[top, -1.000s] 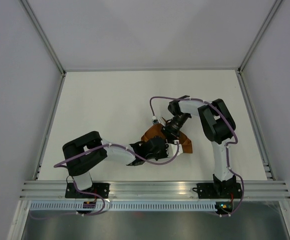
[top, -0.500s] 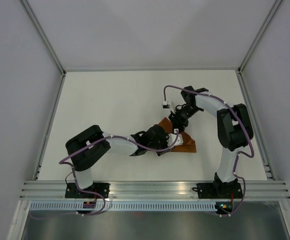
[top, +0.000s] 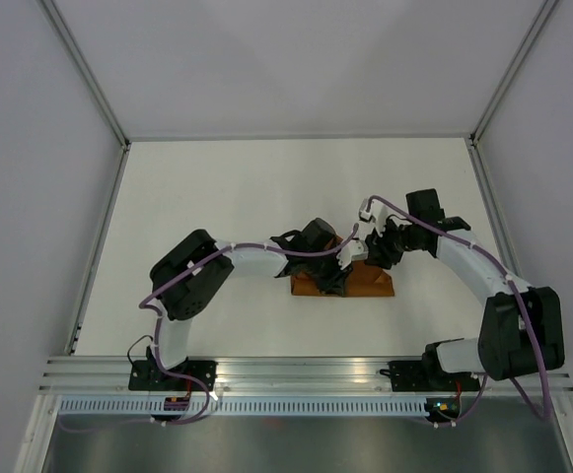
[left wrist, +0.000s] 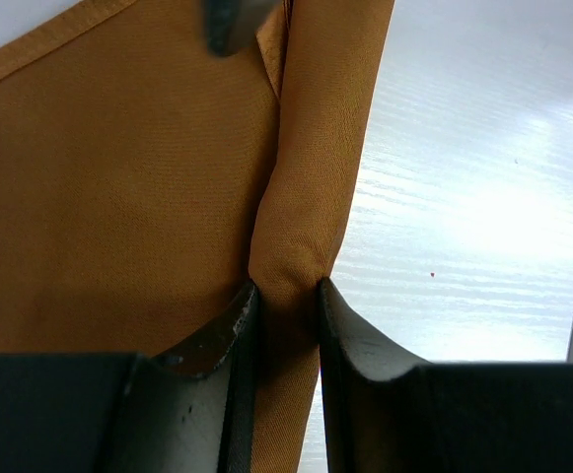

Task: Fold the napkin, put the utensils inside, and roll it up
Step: Roll the napkin with the utensil

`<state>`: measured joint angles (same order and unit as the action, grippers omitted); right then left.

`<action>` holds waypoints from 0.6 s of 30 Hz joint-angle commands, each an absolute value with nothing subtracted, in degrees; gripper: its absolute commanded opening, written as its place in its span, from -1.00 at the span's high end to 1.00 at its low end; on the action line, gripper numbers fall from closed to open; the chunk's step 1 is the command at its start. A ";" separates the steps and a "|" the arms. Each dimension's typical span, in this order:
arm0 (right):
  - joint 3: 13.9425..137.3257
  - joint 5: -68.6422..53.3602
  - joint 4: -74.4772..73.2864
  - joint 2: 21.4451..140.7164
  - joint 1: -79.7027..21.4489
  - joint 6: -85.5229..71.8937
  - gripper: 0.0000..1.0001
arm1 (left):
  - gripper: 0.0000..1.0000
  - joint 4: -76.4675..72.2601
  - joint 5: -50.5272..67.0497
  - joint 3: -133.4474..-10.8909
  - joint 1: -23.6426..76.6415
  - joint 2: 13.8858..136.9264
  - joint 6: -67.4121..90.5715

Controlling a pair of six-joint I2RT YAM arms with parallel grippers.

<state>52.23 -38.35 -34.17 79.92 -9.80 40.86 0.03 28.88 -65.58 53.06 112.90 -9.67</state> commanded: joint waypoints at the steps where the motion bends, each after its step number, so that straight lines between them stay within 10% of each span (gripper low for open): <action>1: 45.91 -39.02 -29.01 75.42 -10.02 45.25 0.01 | 0.95 15.02 31.20 -66.53 52.47 119.35 -6.07; 18: 28.39 -31.65 -19.70 61.79 -23.81 51.86 -0.08 | 0.93 24.79 36.21 -75.15 49.83 128.50 -0.62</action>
<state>29.45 -34.09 -26.17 62.94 -20.84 51.90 12.69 42.28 -78.39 49.21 122.08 -2.04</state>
